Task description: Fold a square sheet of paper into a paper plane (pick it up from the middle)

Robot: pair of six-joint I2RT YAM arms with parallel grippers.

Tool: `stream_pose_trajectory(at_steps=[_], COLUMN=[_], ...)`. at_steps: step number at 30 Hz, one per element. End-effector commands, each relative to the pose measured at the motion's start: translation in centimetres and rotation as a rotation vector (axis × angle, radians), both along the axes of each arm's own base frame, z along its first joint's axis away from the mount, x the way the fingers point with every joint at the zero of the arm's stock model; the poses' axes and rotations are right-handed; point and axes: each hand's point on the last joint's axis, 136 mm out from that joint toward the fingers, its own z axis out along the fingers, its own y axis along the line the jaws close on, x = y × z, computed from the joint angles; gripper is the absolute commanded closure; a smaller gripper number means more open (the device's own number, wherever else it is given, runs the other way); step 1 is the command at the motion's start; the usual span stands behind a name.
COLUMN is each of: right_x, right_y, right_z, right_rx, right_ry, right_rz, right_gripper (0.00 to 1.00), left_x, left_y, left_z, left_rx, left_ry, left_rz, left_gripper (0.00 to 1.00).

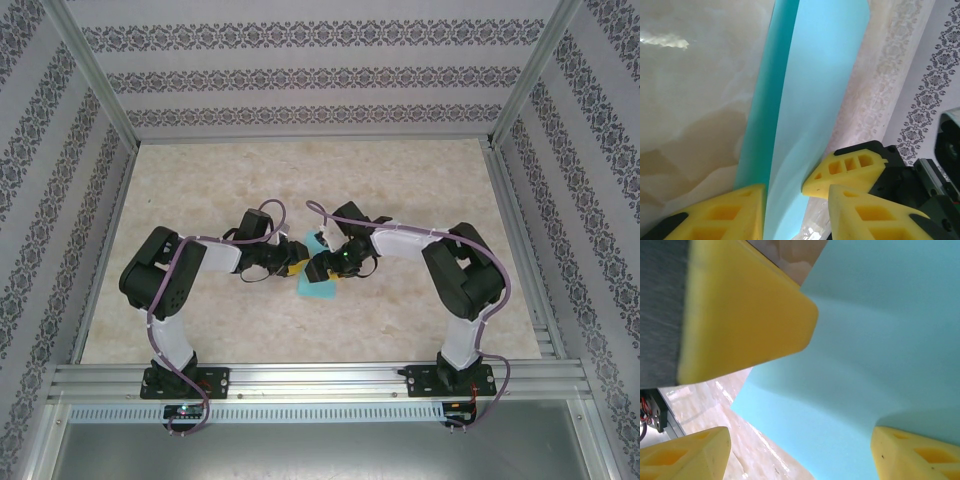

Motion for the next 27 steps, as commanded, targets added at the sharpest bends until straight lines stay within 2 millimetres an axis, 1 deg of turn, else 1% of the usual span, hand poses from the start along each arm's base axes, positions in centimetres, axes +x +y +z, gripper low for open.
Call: stream_pose_trajectory(at_steps=[1, 3, 5, 9, 12, 14, 18, 21, 24, 27], right_x=[1.7, 2.4, 3.1, 4.2, 4.5, 4.6, 4.9, 4.8, 4.9, 4.9], right_y=[0.5, 0.2, 0.0, -0.9, -1.5, -1.6, -2.1, -2.6, -3.1, -3.4], right_z=[2.7, 3.1, 3.2, 2.0, 0.9, 0.3, -0.9, -1.9, -2.6, -3.1], right_rx=[0.085, 0.083, 0.069, 0.003, -0.034, -0.050, -0.094, -0.136, -0.172, -0.202], right_ry=[-0.072, -0.087, -0.096, -0.091, -0.076, -0.065, -0.045, -0.026, -0.019, -0.005], right_rz=[-0.042, -0.074, -0.111, -0.183, -0.219, -0.235, -0.258, -0.269, -0.288, -0.306], right_gripper=[0.25, 0.27, 0.32, 0.51, 0.61, 0.65, 0.71, 0.74, 0.76, 0.77], left_x=[0.1, 0.0, 0.0, -0.1, -0.2, -0.2, -0.5, -0.8, -1.4, -2.5], left_y=[-0.3, -0.3, -0.2, -0.1, -0.1, 0.0, 0.1, -0.1, -0.2, -0.2], left_z=[-1.0, -1.1, -1.1, -1.2, -1.3, -1.3, -1.3, -0.8, -0.4, 0.0], left_rx=[0.024, 0.030, 0.035, 0.041, 0.046, 0.047, 0.046, 0.016, -0.010, -0.036], left_ry=[0.005, 0.008, 0.008, 0.010, 0.012, 0.010, 0.011, 0.009, 0.009, 0.006], left_rz=[-0.005, -0.007, -0.007, -0.007, -0.009, -0.010, -0.011, -0.018, -0.031, -0.051], left_gripper=[0.64, 0.65, 0.65, 0.66, 0.66, 0.66, 0.66, 0.66, 0.66, 0.66])
